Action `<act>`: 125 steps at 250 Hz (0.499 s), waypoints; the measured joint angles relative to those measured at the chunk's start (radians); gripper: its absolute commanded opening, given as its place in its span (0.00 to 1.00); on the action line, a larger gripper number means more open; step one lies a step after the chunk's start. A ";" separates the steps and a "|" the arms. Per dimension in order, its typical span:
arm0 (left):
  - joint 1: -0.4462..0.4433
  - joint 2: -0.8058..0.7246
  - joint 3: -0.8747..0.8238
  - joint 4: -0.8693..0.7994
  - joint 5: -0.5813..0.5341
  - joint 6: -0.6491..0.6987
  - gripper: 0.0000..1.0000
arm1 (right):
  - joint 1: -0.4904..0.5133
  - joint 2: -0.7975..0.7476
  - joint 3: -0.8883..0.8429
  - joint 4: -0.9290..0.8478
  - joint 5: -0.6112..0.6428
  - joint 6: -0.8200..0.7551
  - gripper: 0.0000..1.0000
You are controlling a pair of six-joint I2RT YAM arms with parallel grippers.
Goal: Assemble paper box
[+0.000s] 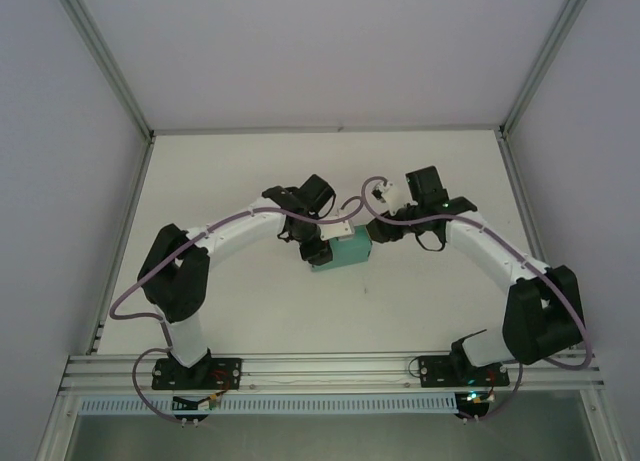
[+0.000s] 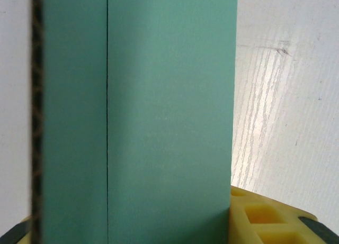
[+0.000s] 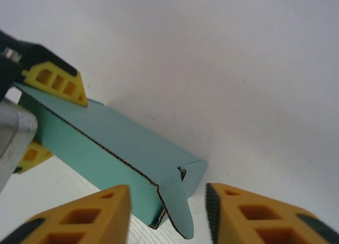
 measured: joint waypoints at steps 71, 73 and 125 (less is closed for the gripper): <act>0.001 0.000 -0.001 0.001 0.000 0.000 0.32 | 0.006 0.037 0.018 -0.026 0.018 0.002 0.22; 0.001 0.000 -0.002 0.001 0.000 0.000 0.32 | 0.007 0.038 0.018 -0.026 0.018 0.003 0.22; 0.001 0.000 -0.003 0.004 0.000 -0.008 0.31 | 0.022 0.040 0.021 -0.029 0.023 0.035 0.07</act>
